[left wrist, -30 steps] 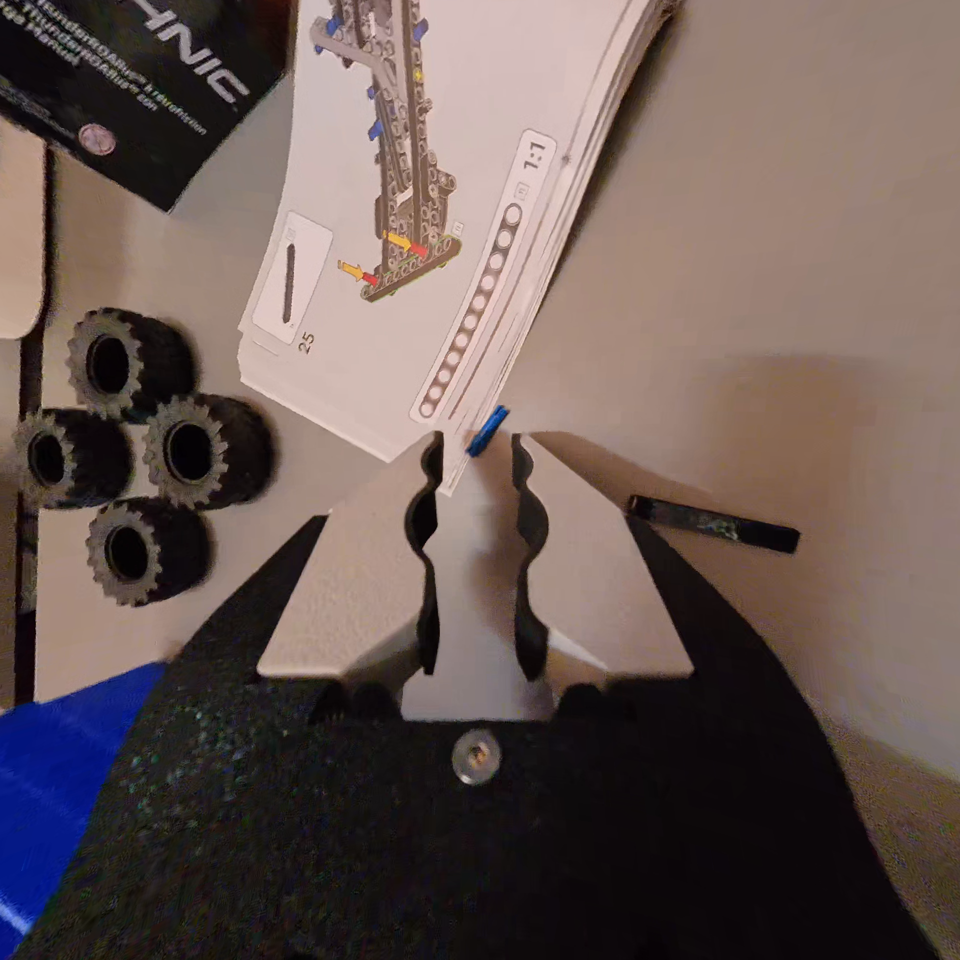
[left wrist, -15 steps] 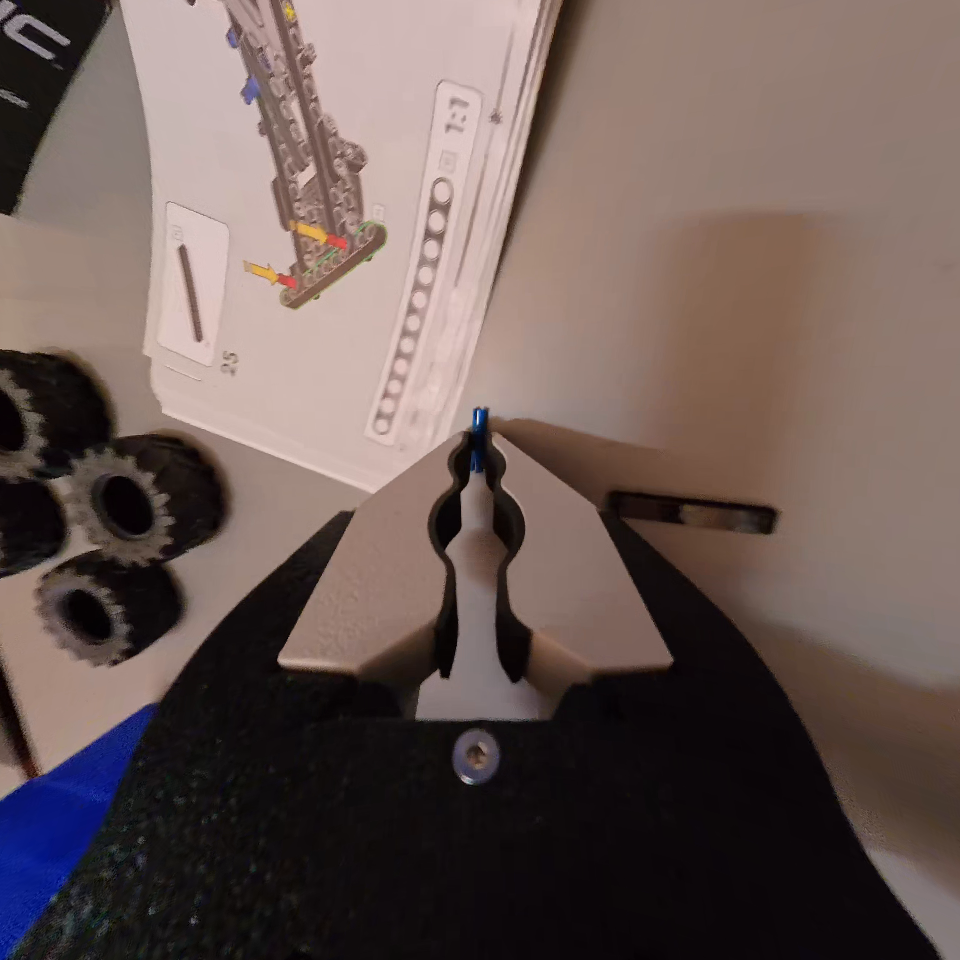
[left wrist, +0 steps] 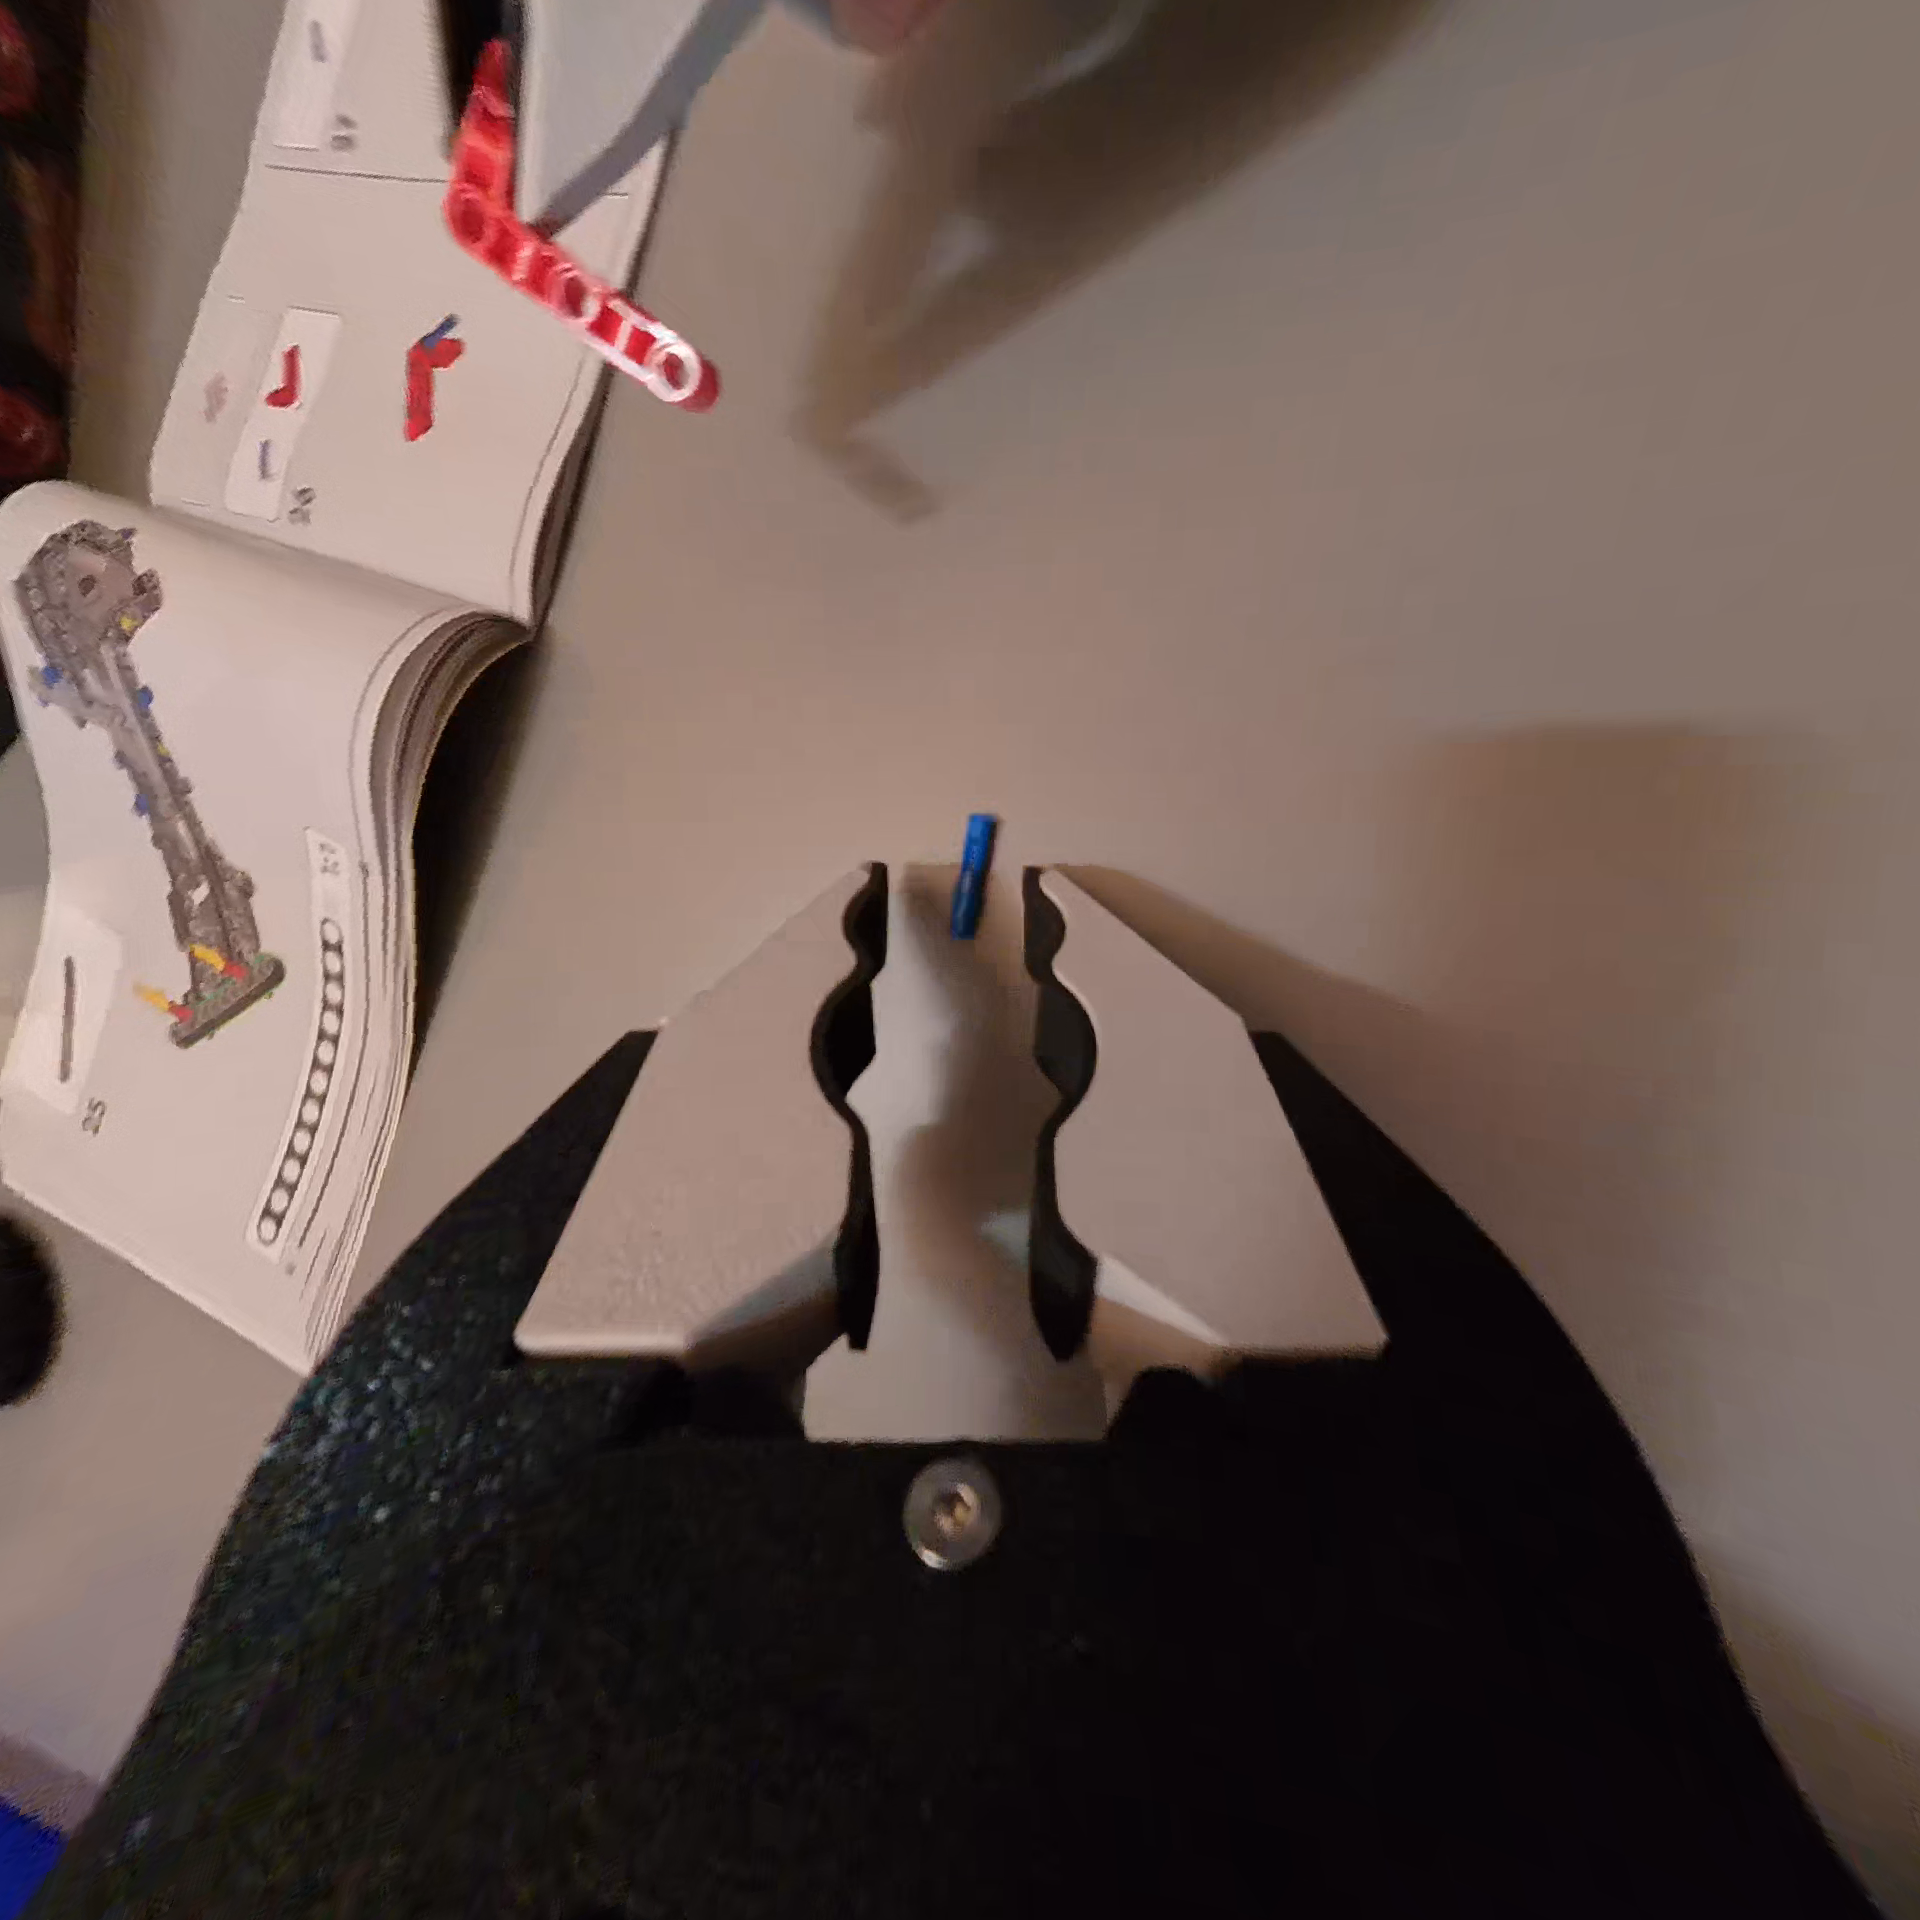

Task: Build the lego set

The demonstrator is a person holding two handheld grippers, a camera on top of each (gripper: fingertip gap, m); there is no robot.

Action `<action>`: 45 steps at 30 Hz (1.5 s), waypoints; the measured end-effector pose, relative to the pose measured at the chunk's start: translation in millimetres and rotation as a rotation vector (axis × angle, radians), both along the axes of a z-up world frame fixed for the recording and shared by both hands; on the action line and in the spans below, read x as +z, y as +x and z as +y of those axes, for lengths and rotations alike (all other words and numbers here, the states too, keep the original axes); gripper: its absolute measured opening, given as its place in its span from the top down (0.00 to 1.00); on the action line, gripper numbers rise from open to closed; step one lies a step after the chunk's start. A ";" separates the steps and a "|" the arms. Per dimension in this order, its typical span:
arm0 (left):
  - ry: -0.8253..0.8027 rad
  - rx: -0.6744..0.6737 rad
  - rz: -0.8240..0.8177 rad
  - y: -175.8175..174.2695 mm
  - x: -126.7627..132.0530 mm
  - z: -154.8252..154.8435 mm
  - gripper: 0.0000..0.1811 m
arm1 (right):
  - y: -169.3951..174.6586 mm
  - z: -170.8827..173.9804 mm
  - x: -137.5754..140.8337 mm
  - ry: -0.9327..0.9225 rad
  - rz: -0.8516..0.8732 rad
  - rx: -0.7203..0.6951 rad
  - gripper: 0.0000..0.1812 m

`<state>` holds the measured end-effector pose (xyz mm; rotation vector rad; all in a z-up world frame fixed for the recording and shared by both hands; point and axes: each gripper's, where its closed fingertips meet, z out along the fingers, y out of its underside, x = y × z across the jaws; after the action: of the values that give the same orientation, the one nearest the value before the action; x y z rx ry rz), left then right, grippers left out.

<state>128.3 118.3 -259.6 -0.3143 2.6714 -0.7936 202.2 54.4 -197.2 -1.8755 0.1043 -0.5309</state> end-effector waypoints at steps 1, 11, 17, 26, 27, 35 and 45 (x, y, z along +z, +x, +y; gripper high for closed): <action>-0.014 0.024 -0.006 -0.7 1.4 3.6 0.88 | 0.0 -0.1 0.3 0.001 -0.001 0.000 0.97; -0.157 0.197 0.017 -21.9 -1.3 11.7 0.90 | 0.0 1.2 -2.2 -0.016 0.000 0.001 0.97; -0.216 0.236 0.009 -28.2 -2.1 8.1 0.92 | -0.1 2.8 -5.4 -0.041 -0.009 -0.001 0.97; -0.237 0.237 -0.048 -22.1 11.0 3.4 0.91 | -0.8 4.6 -8.7 -0.067 -0.020 0.001 0.97; -0.216 0.228 -0.057 -21.3 12.1 3.2 0.91 | -0.7 4.8 -8.7 -0.068 -0.021 0.000 0.97; 0.065 0.082 -0.050 -13.8 -0.2 -8.5 0.91 | -0.6 4.1 -6.8 -0.054 -0.017 0.001 0.97; -0.034 0.176 0.149 -6.2 -4.4 -16.0 1.00 | -7.0 4.5 -4.8 -0.041 -0.019 0.042 0.97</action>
<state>122.1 102.3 -263.9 -0.6309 2.7205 -0.7898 195.2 58.9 -202.0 -1.9079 0.0410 -0.5255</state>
